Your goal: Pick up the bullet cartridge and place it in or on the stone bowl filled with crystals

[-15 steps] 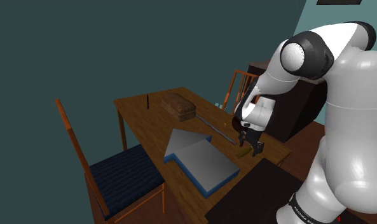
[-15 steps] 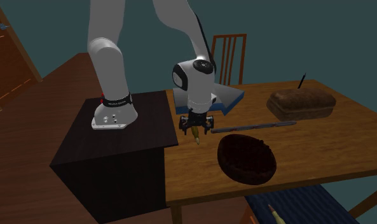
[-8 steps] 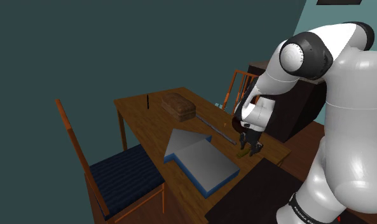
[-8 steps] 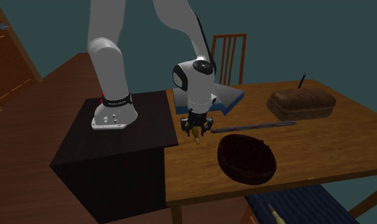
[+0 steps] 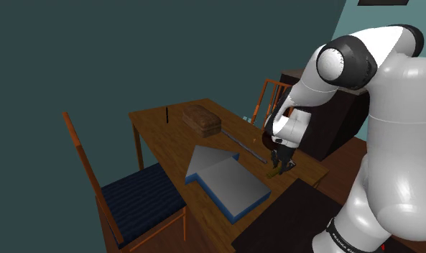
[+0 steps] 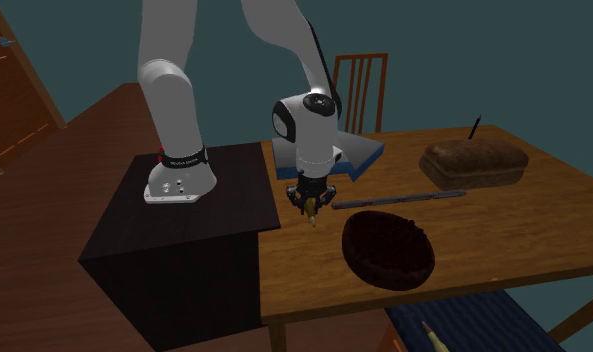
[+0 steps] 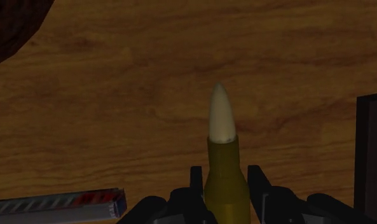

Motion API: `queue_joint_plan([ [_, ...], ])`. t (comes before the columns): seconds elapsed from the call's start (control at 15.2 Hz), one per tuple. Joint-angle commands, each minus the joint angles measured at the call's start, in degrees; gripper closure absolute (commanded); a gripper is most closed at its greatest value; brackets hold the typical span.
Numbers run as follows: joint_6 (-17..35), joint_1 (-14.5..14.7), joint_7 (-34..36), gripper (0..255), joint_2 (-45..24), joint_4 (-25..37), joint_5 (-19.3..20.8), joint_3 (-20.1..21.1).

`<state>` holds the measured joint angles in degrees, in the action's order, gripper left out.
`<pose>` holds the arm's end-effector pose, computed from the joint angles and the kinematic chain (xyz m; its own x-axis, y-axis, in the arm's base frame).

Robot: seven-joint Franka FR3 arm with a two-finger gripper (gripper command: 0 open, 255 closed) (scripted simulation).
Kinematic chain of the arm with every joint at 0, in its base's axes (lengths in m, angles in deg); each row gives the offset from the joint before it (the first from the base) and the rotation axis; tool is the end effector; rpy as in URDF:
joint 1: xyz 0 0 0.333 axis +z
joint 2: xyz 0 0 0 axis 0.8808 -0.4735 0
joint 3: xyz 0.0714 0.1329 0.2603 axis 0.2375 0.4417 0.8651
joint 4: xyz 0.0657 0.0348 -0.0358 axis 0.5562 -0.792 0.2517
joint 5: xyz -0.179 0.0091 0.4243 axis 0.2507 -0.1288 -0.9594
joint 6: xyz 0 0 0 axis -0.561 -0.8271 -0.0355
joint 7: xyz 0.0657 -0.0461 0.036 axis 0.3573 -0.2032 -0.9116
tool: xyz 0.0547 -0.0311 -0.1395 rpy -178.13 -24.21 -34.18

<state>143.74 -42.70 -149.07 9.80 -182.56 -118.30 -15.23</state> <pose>0.3513 -0.2468 0.0369 0.1672 0.9788 0.1182 0.9859 -0.1664 -0.0169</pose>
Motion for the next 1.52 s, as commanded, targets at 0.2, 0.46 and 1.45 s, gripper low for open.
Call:
queue_joint_plan([
  [0.2,-1.2,3.7,4.4,255,2.9,-1.4,6.3,-4.7],
  [0.46,-2.2,8.8,10.5,255,7.7,-2.7,14.6,-11.4],
  [1.45,-12.0,7.5,43.7,255,34.6,-3.5,59.5,-17.3],
])
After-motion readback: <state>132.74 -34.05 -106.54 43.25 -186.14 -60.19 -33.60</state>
